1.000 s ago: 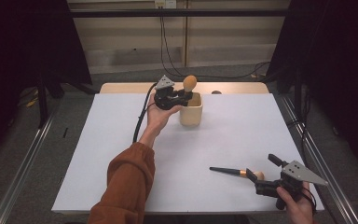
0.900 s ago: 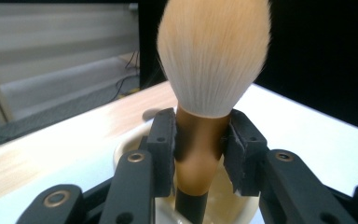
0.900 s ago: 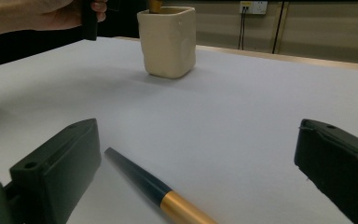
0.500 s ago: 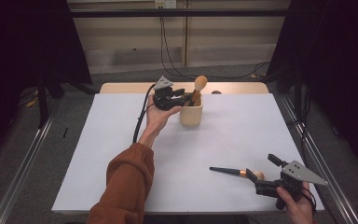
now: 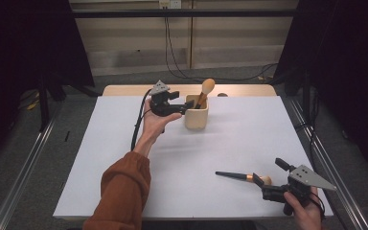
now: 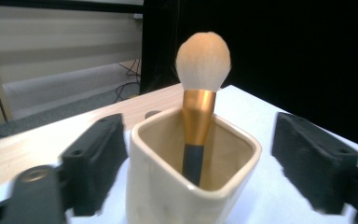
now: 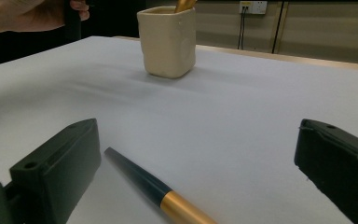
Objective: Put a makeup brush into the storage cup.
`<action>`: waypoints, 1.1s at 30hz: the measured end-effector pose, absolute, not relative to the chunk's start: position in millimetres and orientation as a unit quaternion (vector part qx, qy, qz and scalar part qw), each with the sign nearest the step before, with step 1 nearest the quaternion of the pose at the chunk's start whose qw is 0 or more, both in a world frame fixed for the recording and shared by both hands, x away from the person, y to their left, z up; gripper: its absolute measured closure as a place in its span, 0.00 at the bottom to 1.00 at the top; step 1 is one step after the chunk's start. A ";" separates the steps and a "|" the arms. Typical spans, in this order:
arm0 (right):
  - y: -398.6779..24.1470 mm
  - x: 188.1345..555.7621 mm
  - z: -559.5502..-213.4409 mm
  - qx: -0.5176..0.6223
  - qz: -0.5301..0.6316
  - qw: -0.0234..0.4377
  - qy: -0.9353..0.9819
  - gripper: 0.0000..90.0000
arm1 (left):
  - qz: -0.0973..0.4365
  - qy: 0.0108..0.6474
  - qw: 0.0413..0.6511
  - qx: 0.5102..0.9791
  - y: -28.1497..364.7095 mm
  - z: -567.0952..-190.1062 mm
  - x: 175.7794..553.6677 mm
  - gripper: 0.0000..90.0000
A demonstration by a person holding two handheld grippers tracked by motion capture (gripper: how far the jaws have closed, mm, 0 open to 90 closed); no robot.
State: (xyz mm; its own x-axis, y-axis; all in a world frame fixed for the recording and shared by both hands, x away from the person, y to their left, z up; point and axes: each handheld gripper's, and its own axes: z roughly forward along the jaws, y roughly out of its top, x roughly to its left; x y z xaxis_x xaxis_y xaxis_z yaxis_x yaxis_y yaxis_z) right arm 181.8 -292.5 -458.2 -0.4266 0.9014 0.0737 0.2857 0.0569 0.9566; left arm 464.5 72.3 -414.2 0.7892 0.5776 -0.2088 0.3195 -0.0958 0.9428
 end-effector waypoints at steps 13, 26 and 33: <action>-292.9 181.9 -458.3 0.445 0.519 0.297 0.667 0.00 | 0.115 0.334 0.584 0.731 101.1 -415.6 451.9 0.04; -292.5 181.6 -458.1 0.445 0.518 0.298 0.667 0.00 | 0.131 0.352 0.577 0.726 126.0 -423.3 429.8 0.03; -292.2 181.9 -458.2 0.446 0.517 0.297 0.667 0.00 | 0.128 0.340 0.581 0.728 135.2 -424.6 412.8 0.03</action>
